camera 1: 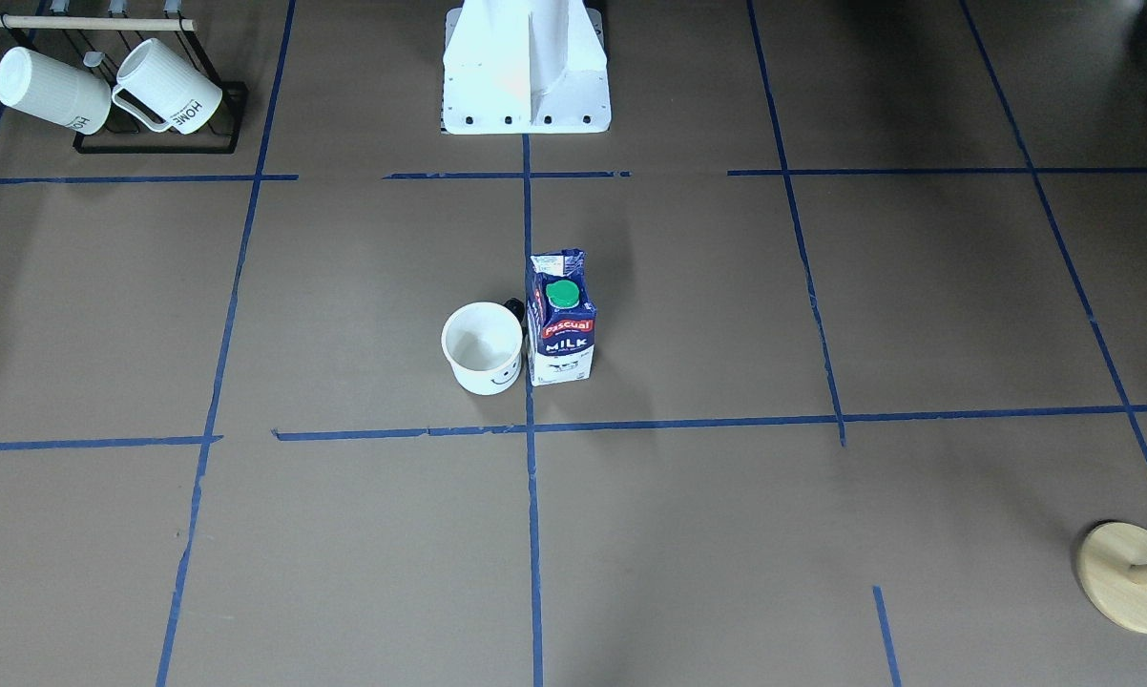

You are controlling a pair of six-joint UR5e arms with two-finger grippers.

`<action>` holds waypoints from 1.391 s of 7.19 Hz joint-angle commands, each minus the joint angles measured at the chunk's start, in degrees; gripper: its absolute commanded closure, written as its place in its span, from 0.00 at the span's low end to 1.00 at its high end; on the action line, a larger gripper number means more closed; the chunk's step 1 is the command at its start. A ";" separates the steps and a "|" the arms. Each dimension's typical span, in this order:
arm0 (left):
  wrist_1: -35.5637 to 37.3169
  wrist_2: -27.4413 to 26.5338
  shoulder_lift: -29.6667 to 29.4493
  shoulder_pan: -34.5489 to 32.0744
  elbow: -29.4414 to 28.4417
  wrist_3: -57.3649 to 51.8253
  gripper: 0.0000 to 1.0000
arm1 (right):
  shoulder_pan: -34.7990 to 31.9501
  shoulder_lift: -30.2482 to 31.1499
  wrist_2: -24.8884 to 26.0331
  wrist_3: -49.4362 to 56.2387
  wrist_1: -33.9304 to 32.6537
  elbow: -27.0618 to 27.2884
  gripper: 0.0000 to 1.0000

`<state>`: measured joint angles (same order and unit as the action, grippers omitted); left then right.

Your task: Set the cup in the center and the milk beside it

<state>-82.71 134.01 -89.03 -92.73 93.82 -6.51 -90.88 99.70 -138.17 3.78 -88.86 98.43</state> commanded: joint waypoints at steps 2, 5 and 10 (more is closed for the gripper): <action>0.00 -0.07 -0.18 0.01 0.13 0.01 0.00 | -0.09 -0.04 0.18 -1.05 0.00 0.01 0.00; 0.00 -0.07 -0.26 0.01 0.13 0.01 0.00 | -0.35 -0.04 0.27 -1.06 0.00 0.01 0.00; 0.00 0.02 -0.26 0.44 -0.30 0.10 0.00 | -0.44 -0.91 0.44 -1.06 0.00 0.01 0.00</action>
